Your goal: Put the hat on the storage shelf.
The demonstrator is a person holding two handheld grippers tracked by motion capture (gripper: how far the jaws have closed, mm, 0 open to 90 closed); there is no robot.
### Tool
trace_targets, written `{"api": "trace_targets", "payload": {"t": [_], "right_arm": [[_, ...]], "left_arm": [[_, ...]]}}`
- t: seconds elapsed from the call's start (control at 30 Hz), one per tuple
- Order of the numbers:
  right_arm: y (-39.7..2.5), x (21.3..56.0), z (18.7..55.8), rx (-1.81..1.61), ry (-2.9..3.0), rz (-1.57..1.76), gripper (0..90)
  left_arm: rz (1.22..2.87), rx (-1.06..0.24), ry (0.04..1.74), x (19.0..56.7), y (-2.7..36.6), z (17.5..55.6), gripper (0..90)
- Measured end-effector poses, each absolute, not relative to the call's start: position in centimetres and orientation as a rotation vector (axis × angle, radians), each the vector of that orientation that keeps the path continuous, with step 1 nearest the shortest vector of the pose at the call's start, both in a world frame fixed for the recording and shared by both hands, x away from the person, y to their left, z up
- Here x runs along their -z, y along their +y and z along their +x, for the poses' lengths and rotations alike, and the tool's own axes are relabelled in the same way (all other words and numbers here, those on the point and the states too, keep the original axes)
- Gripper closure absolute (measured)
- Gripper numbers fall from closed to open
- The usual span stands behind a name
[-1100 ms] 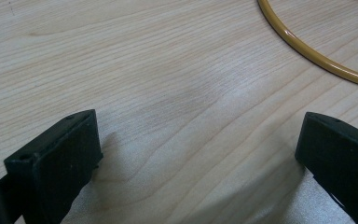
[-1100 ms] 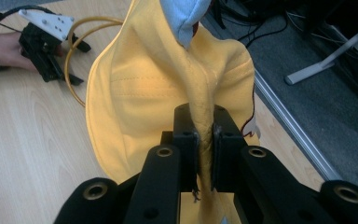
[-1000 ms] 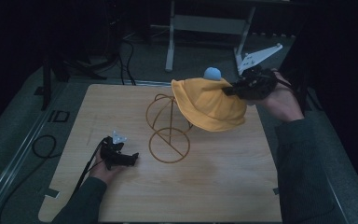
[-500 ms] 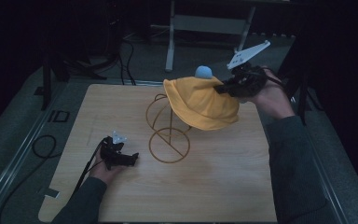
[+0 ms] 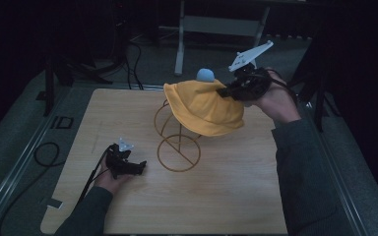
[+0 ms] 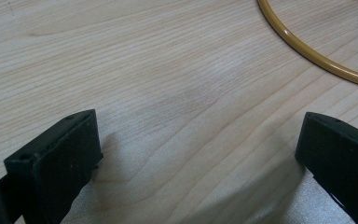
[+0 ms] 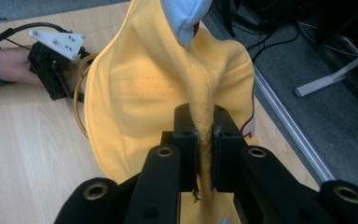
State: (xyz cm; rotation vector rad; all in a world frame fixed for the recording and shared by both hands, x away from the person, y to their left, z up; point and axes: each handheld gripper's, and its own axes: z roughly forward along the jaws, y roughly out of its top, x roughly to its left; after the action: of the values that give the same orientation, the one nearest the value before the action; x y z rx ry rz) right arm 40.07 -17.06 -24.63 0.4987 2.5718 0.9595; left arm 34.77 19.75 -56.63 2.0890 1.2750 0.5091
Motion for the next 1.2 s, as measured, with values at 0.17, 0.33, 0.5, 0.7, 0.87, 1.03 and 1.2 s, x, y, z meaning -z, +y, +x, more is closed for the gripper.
{"api": "trace_targets", "payload": {"t": [0.17, 0.33, 0.5, 0.7, 0.87, 1.03, 1.2], "right_arm": [[-15.8, 24.9, 40.3, -0.957, 2.585, 0.478, 83.4], [-14.8, 24.9, 40.3, -0.958, 2.589, 0.458, 83.3], [-13.8, 24.9, 40.3, -0.96, 2.596, 0.437, 83.3], [-12.6, 24.9, 40.3, -0.94, 2.609, 0.416, 83.2], [-11.6, 24.8, 40.4, -0.92, 2.625, 0.393, 83.0], [-10.2, 25.4, 40.6, -0.866, 2.652, 0.379, 81.7], [-9.1, 25.9, 40.9, -0.871, 2.654, 0.37, 72.1]], "left_arm": [[2.089, -0.508, 1.275, 56.6, 19.7, 34.8, 0.1], [2.09, -0.508, 1.274, 56.6, 19.8, 34.8, 0.1], [2.09, -0.507, 1.274, 56.6, 19.8, 34.8, 0.1], [2.091, -0.507, 1.272, 56.6, 19.8, 34.8, 0.1], [2.093, -0.508, 1.27, 56.6, 19.8, 34.8, 0.1], [2.092, -0.511, 1.271, 56.6, 19.8, 34.8, 0.1], [2.087, -0.505, 1.274, 56.6, 19.8, 34.8, 0.1]]}}
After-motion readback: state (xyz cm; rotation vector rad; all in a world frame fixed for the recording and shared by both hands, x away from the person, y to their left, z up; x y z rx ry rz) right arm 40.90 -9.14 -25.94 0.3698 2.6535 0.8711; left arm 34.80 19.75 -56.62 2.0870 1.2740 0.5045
